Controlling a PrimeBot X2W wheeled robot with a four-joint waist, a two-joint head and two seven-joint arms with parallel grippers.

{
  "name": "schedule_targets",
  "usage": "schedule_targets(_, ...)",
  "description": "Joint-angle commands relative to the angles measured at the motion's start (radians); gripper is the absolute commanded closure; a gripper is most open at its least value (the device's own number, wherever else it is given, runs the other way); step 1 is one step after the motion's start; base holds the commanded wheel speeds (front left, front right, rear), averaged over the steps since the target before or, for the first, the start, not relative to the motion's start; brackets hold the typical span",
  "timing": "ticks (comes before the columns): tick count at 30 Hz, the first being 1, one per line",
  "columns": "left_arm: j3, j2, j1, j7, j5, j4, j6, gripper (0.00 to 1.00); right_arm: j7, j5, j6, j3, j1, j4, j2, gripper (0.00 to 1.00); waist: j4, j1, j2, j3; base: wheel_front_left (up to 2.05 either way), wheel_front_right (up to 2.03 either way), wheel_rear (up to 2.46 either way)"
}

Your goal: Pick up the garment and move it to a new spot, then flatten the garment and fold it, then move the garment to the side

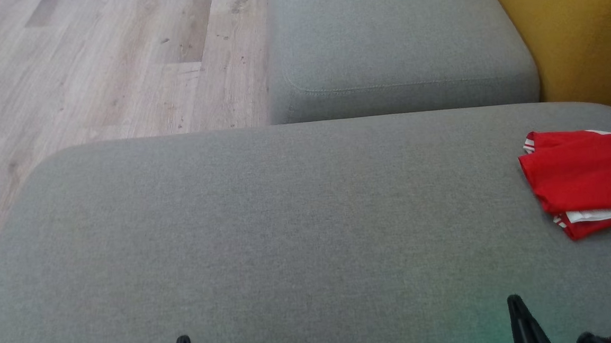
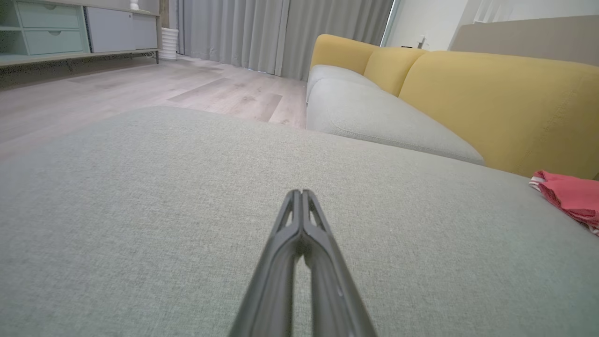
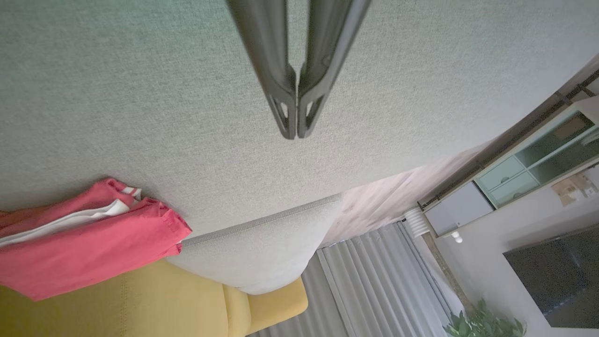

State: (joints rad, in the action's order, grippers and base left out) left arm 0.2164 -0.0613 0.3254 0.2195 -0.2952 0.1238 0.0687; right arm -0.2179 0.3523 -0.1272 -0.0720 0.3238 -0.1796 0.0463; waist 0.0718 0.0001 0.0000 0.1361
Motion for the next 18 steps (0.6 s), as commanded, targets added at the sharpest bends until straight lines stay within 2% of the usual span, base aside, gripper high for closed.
schedule_targets(1,-0.019,-0.006,-0.051,-0.005,-0.027,-0.027,-0.007,1.00,0.005,0.027,0.000,0.007,-0.054,0.027,0.010,1.00,-0.001,0.0000,0.0000,-0.001,0.00,0.00,0.00)
schedule_targets(18,-0.052,-0.015,-0.113,-0.044,-0.241,0.001,-0.039,1.00,0.047,0.229,-0.001,0.023,-0.112,0.013,0.018,1.00,-0.012,-0.0001,0.0000,-0.023,0.00,0.00,0.00)
